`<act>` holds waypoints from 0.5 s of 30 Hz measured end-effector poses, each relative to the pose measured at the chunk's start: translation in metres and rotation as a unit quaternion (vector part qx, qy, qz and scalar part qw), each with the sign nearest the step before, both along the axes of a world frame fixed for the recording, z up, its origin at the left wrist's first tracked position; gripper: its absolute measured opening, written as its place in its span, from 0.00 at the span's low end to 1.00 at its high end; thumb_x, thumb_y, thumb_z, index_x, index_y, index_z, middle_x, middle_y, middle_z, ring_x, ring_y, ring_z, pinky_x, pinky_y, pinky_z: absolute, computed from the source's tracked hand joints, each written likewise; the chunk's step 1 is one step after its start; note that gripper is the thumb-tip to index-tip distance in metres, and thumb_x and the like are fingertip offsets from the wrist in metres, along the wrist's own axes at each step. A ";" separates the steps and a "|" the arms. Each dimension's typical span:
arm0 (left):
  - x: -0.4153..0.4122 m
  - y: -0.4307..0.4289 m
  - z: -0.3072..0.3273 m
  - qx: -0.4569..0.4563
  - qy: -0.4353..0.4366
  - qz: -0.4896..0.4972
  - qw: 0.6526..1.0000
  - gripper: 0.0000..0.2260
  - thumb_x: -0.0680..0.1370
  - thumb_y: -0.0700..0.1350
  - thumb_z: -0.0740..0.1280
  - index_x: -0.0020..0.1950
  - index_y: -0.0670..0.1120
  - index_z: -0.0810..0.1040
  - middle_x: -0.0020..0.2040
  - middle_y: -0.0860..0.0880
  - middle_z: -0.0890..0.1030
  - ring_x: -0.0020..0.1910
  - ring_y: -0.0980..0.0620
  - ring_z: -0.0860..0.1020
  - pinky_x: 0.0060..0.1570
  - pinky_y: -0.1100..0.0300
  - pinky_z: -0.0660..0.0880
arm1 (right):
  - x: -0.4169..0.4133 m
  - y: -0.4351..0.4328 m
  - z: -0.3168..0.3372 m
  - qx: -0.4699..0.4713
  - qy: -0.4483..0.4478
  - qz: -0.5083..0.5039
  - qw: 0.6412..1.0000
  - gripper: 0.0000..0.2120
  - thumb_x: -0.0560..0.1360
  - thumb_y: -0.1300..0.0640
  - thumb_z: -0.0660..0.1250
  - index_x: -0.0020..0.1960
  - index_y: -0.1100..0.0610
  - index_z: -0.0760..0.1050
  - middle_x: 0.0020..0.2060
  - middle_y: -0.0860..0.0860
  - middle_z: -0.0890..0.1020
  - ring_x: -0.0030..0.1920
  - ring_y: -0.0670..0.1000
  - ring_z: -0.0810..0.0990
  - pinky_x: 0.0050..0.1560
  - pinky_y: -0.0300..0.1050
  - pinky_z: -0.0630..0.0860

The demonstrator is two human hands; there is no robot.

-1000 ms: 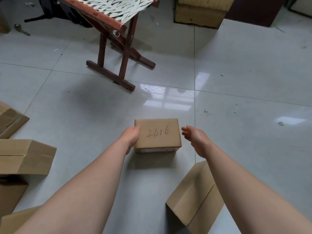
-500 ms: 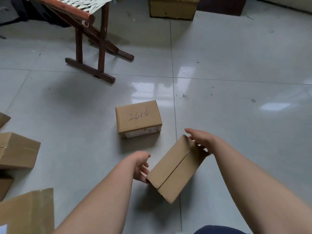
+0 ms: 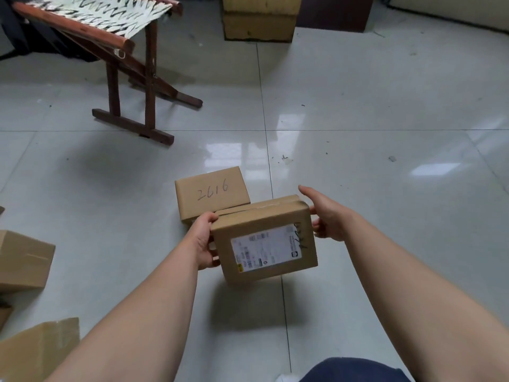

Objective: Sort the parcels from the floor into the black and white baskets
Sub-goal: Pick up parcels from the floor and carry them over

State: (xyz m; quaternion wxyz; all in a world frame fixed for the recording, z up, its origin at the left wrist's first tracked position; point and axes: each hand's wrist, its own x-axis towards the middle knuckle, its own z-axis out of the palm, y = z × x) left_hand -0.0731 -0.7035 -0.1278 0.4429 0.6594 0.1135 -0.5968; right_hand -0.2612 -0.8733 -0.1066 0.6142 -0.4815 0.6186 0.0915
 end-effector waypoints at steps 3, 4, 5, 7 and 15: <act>0.009 0.004 -0.003 0.037 -0.004 -0.038 0.999 0.16 0.73 0.58 0.58 0.32 0.48 0.71 0.32 0.46 0.77 0.39 0.42 0.77 0.47 0.49 0.74 | 0.008 0.000 -0.004 0.011 -0.012 0.003 1.000 0.36 0.70 0.25 0.54 0.54 0.56 0.77 0.26 0.50 0.70 0.29 0.50 0.65 0.41 0.46 0.66; 0.011 0.005 -0.004 0.045 -0.007 -0.045 0.998 0.17 0.72 0.59 0.58 0.33 0.47 0.73 0.33 0.46 0.78 0.40 0.41 0.78 0.46 0.48 0.75 | 0.011 0.001 -0.004 0.012 -0.013 0.005 1.000 0.37 0.69 0.24 0.54 0.54 0.56 0.77 0.27 0.51 0.71 0.30 0.51 0.67 0.42 0.47 0.68; 0.012 0.006 -0.005 0.049 -0.011 -0.050 0.998 0.19 0.72 0.61 0.58 0.35 0.47 0.75 0.35 0.45 0.80 0.42 0.41 0.79 0.46 0.47 0.75 | 0.014 0.001 -0.005 0.014 -0.013 0.007 1.000 0.38 0.69 0.24 0.54 0.53 0.56 0.78 0.29 0.51 0.72 0.32 0.52 0.69 0.44 0.48 0.69; 0.013 0.007 -0.007 0.050 -0.015 -0.060 0.997 0.24 0.72 0.67 0.58 0.41 0.46 0.78 0.41 0.43 0.82 0.46 0.40 0.80 0.48 0.46 0.76 | 0.019 0.003 -0.005 0.017 -0.014 0.008 1.000 0.36 0.70 0.25 0.53 0.51 0.56 0.78 0.30 0.51 0.73 0.37 0.54 0.72 0.47 0.48 0.71; 0.066 0.006 0.031 0.012 -0.085 -0.063 0.994 0.29 0.74 0.69 0.54 0.46 0.44 0.78 0.36 0.46 0.76 0.37 0.46 0.73 0.40 0.56 0.75 | 0.055 -0.005 0.018 0.023 -0.109 -0.024 0.994 0.28 0.76 0.30 0.52 0.46 0.51 0.81 0.42 0.49 0.86 0.44 0.52 0.84 0.46 0.46 0.78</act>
